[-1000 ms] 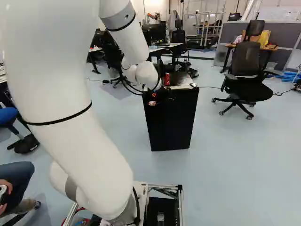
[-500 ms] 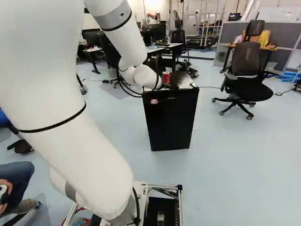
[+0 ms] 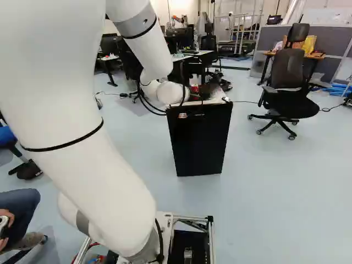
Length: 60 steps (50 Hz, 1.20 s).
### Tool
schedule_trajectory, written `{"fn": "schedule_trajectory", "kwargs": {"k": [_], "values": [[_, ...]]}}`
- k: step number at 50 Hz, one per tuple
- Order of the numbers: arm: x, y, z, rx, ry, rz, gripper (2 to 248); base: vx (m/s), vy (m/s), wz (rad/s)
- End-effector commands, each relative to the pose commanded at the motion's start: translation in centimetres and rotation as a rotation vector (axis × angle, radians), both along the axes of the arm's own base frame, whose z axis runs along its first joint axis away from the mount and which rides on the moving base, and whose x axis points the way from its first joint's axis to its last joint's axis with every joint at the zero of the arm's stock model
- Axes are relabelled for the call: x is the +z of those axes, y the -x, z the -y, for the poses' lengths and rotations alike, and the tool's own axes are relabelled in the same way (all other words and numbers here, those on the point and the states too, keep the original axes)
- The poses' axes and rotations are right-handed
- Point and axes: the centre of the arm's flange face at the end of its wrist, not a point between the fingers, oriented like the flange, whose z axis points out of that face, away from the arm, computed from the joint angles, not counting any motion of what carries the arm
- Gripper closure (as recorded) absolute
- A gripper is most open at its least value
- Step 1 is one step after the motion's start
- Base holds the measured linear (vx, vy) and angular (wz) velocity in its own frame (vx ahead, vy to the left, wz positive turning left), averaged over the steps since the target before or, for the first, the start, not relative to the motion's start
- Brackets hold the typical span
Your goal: Grab a drink from the fridge
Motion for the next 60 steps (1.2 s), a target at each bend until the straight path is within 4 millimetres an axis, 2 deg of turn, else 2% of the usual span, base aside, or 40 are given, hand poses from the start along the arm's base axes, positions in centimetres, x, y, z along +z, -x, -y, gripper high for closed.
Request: {"fn": "schedule_trajectory", "kwargs": {"k": [24,60], "values": [[-1.5,-1.5,0.0,0.033,0.033,0.076,3,0.000,0.000,0.000],[-4.9,-4.9,0.1,0.051,0.034,0.096,3,0.000,0.000,0.000]]}}
